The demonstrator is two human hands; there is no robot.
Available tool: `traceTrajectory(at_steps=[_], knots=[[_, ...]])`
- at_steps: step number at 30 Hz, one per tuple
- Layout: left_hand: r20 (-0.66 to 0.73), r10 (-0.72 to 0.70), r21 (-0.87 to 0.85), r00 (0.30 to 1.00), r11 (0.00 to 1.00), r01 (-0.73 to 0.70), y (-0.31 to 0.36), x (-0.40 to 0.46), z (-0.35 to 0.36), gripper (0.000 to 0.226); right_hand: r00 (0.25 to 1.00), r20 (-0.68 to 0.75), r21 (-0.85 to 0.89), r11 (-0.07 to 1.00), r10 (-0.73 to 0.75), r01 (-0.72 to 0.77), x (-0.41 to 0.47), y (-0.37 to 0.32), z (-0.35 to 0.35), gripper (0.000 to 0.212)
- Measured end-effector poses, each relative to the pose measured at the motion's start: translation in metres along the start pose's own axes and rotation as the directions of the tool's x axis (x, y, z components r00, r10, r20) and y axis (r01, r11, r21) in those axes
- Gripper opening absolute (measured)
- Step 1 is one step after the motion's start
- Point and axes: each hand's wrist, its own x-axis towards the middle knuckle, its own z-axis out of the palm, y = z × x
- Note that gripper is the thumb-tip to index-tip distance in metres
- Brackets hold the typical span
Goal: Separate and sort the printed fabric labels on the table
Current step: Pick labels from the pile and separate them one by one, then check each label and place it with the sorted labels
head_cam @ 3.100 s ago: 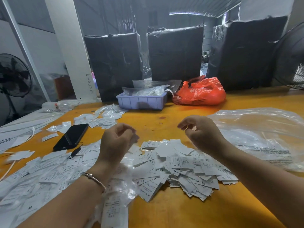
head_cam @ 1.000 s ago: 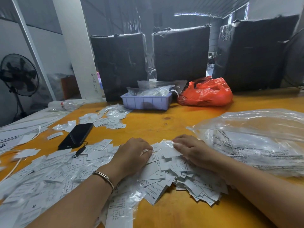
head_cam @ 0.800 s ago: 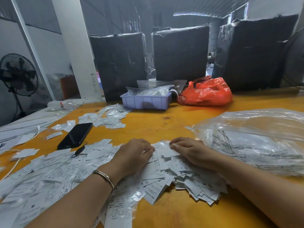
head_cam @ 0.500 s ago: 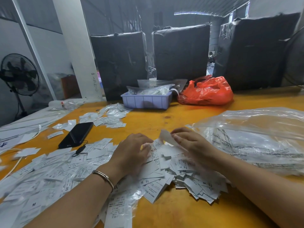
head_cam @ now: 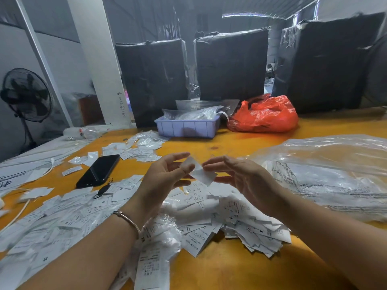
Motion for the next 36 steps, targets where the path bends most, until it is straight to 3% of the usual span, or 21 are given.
traceTrajectory(at_steps=[4,7,9,13,17,21,22,23,25,26,27,29,31,34,36], knots=[[-0.008,-0.003,-0.03,1.0,1.0,0.003,0.003,-0.003,-0.002,0.04,1.0,0.023,0.095,0.995,0.02,-0.022,-0.001,-0.001,0.001,0.036],[-0.016,0.01,-0.094,1.0,0.996,-0.011,0.008,-0.006,-0.001,0.045,0.995,-0.078,0.019,0.998,0.055,-0.054,-0.002,0.003,0.002,0.022],[-0.005,0.022,-0.083,1.0,0.996,-0.022,0.01,-0.007,0.002,0.041,0.996,-0.071,-0.032,0.998,0.048,-0.05,-0.004,0.005,0.003,0.019],[0.089,0.001,0.01,0.996,1.0,-0.002,0.012,-0.012,0.008,0.041,0.996,-0.086,-0.098,0.995,-0.006,-0.002,-0.006,0.005,0.005,0.012],[0.239,-0.026,0.143,0.971,0.99,-0.009,0.016,-0.016,0.009,0.037,0.991,-0.112,-0.168,0.985,-0.067,0.048,-0.007,0.007,0.008,0.02],[0.203,0.014,0.292,0.979,0.953,-0.075,0.019,-0.017,0.008,0.02,0.982,-0.15,-0.303,0.951,-0.115,0.065,-0.006,0.003,0.008,0.022],[0.159,0.046,0.414,0.986,0.904,-0.109,0.018,-0.016,0.006,0.014,0.98,-0.155,-0.408,0.912,-0.125,0.052,-0.006,-0.001,0.007,0.022],[0.105,0.086,0.604,0.991,0.786,-0.132,0.018,-0.014,0.004,0.011,0.981,-0.146,-0.537,0.843,-0.124,0.027,-0.006,-0.005,0.004,0.023],[0.006,0.194,0.918,0.981,0.387,-0.082,0.022,-0.011,-0.007,0.016,0.989,-0.111,-0.781,0.624,-0.101,-0.024,-0.005,-0.014,-0.005,0.024],[-0.035,0.229,0.968,0.973,0.248,-0.023,0.023,-0.009,-0.014,0.019,0.99,-0.104,-0.866,0.498,-0.099,-0.041,-0.006,-0.017,-0.01,0.023],[-0.076,0.234,0.983,0.969,0.178,0.034,0.025,-0.008,-0.02,0.021,0.988,-0.11,-0.919,0.39,-0.112,-0.059,-0.006,-0.02,-0.016,0.021],[-0.16,0.148,0.982,0.976,0.122,0.142,0.027,-0.005,-0.028,0.022,0.975,-0.153,-0.951,0.293,-0.158,-0.102,-0.009,-0.023,-0.025,0.015],[-0.241,-0.043,0.96,0.969,0.139,0.245,0.029,-0.001,-0.03,0.025,0.965,-0.19,-0.958,0.25,-0.18,-0.142,-0.015,-0.022,-0.032,0.011],[-0.187,-0.352,0.91,0.917,0.289,0.296,0.038,0.004,-0.034,0.025,0.961,-0.192,-0.971,0.179,-0.198,-0.157,-0.028,-0.018,-0.039,0.012],[-0.137,-0.481,0.857,0.866,0.38,0.347,0.043,0.005,-0.036,0.049,0.955,-0.207,-0.964,0.21,-0.212,-0.162,-0.037,-0.017,-0.04,0.013]])
